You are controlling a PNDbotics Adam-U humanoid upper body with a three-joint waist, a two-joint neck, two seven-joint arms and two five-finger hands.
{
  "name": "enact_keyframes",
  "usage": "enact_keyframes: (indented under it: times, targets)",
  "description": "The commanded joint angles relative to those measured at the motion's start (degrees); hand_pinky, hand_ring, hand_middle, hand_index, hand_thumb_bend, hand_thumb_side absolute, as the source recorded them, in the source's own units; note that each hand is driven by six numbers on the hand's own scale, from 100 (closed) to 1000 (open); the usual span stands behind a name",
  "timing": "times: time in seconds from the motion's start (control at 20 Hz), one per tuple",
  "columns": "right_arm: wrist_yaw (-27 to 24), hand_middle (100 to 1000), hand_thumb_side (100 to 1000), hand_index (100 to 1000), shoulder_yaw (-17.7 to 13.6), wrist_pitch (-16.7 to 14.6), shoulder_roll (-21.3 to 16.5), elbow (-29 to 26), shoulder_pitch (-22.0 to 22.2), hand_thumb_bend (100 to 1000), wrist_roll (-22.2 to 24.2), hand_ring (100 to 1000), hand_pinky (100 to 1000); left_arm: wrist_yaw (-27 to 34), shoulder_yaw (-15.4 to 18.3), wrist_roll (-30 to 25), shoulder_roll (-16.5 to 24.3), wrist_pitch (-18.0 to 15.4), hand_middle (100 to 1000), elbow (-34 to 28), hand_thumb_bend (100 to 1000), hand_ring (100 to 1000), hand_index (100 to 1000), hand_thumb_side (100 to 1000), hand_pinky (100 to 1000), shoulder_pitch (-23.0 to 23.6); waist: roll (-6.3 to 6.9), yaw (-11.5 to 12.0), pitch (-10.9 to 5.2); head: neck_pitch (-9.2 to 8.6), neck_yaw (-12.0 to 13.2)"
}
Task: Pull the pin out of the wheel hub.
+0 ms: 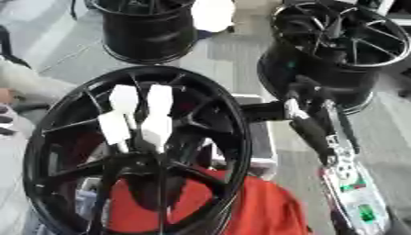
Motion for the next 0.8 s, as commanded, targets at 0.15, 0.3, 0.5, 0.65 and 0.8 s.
enact_keyframes:
  times: [0.15,0.3,0.5,0.65,0.8]
  targets:
    - [0.02,759,407,871,-0.32,-0.10,-0.37,-1.13,-0.40,100,-0.12,713,680,0.60,0.40,0.36,1.56,-0.22,639,-1.38,100,640,845,695,556,-0.59,0.31,-0.06,-0.65,-0.36,-0.05]
    - [0.01,759,407,871,-0.31,-0.11,-0.34,-1.13,-0.41,100,-0.08,713,680,0.71,0.28,0.27,1.71,-0.26,639,-1.40,100,640,845,693,556,-0.63,0.32,-0.09,-0.71,-0.31,-0.01]
    - [0.06,759,407,871,-0.27,-0.07,-0.46,-1.11,-0.49,100,-0.04,713,680,1.11,-0.29,-0.02,4.43,-1.06,642,-1.72,100,641,846,674,558,-0.46,0.39,-0.34,-0.75,-0.30,0.00]
    - [0.16,759,407,871,-0.28,-0.05,-0.63,-1.02,-0.36,100,-0.04,713,680,2.03,-1.11,0.05,10.47,-3.17,646,-2.27,100,643,848,641,562,-0.04,0.77,-0.54,-0.92,-0.49,-0.23]
    - [0.25,759,410,872,-0.14,-0.06,-0.88,-0.92,-0.38,100,0.06,713,680,3.30,-2.40,0.64,18.86,-6.52,656,-2.69,100,652,857,784,577,0.31,1.19,-0.78,-0.95,-0.54,-0.37]
